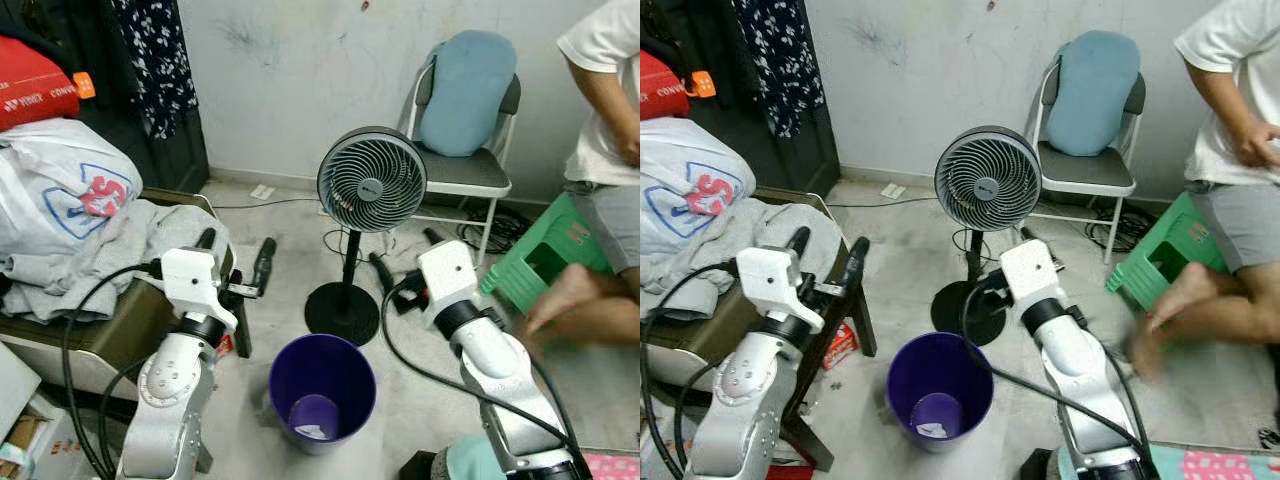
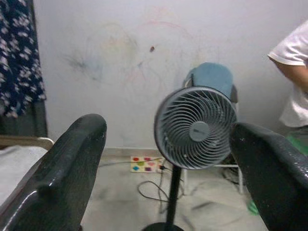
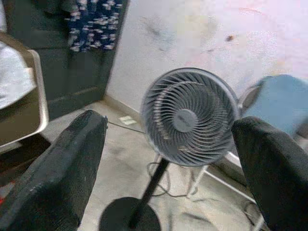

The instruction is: Clean up the room

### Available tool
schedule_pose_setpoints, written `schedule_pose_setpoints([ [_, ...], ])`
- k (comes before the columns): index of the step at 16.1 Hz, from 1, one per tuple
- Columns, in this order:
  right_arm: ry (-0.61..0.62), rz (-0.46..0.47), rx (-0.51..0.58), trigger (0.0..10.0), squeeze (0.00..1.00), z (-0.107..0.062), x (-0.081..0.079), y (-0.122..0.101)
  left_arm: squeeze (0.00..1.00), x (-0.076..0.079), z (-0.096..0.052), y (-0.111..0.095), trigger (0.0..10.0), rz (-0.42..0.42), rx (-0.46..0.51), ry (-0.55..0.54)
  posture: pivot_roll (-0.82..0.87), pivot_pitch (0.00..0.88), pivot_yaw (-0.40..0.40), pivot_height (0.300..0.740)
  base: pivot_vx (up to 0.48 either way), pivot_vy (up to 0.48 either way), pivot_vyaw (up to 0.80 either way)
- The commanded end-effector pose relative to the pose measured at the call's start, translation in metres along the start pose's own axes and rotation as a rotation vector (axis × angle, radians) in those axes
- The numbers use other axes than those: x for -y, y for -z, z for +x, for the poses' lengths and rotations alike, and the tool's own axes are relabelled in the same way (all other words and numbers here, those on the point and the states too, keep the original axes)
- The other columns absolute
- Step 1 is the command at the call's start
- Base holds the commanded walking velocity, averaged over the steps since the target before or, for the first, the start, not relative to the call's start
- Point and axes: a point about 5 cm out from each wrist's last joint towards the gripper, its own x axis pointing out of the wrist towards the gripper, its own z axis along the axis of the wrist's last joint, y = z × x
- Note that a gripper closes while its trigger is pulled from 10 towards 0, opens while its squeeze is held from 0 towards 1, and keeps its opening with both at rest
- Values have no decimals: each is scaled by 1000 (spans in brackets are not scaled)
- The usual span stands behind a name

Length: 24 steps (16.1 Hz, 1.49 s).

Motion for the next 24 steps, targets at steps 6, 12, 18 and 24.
schedule_pose_setpoints([
  [6,203,21,-63,10000,0,-22,34,17,0,-21,-40,3,10000,59,-32,-84,18,0,-139,740,0,0,0],
  [12,142,5,-63,10000,0,-23,28,8,0,-13,-30,2,10000,63,-10,-78,-20,0,-176,740,0,0,0],
  [18,90,38,-24,10000,0,-13,18,6,0,-16,-40,-2,10000,86,-13,-123,17,0,-120,740,0,0,0],
  [24,12,-32,4,10000,0,10,24,-2,0,-2,-13,-6,10000,82,48,-88,10,0,-196,740,0,0,0],
])
